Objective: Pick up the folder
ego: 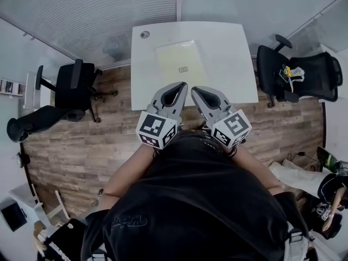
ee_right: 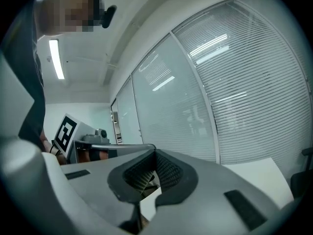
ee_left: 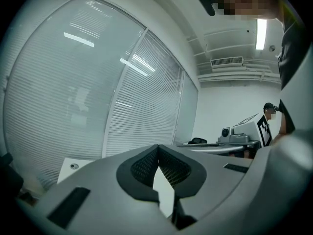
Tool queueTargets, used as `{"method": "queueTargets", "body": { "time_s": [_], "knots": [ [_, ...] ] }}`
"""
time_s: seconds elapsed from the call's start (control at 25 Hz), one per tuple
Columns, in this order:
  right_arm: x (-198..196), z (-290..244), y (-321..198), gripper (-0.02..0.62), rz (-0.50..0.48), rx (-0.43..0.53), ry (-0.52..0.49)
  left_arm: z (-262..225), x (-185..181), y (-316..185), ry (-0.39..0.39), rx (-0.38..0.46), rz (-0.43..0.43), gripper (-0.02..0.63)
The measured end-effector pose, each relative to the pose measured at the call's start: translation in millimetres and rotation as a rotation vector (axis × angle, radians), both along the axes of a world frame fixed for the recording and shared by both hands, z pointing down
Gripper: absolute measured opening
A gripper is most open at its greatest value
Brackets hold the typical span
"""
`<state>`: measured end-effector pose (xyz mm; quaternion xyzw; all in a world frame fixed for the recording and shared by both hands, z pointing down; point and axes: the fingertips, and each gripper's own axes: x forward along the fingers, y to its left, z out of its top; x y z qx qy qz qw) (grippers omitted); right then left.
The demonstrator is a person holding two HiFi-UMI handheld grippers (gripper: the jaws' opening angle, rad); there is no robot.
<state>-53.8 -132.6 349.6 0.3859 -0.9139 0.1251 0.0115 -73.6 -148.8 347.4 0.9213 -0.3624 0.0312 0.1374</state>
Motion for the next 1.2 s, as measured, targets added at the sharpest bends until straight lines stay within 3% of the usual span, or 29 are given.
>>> {"method": "queueTargets", "body": {
  "time_s": [0.24, 0.8, 0.96, 1.2],
  "knots": [
    [-10, 2, -10, 0.021, -0.028, -0.003, -0.007, 8, -7, -4, 0.03, -0.037, -0.005, 0.014],
    [5, 13, -84, 0.021, -0.07, -0.012, -0.03, 26, -24, -77, 0.013, -0.076, -0.173, 0.014],
    [22, 39, -113, 0.021, -0.051, -0.055, 0.021, 49, -32, -106, 0.009, -0.108, -0.264, 0.015],
    [41, 87, -153, 0.023, -0.049, -0.107, 0.073, 107, -40, -143, -0.004, -0.204, -0.315, 0.017]
  ]
}}
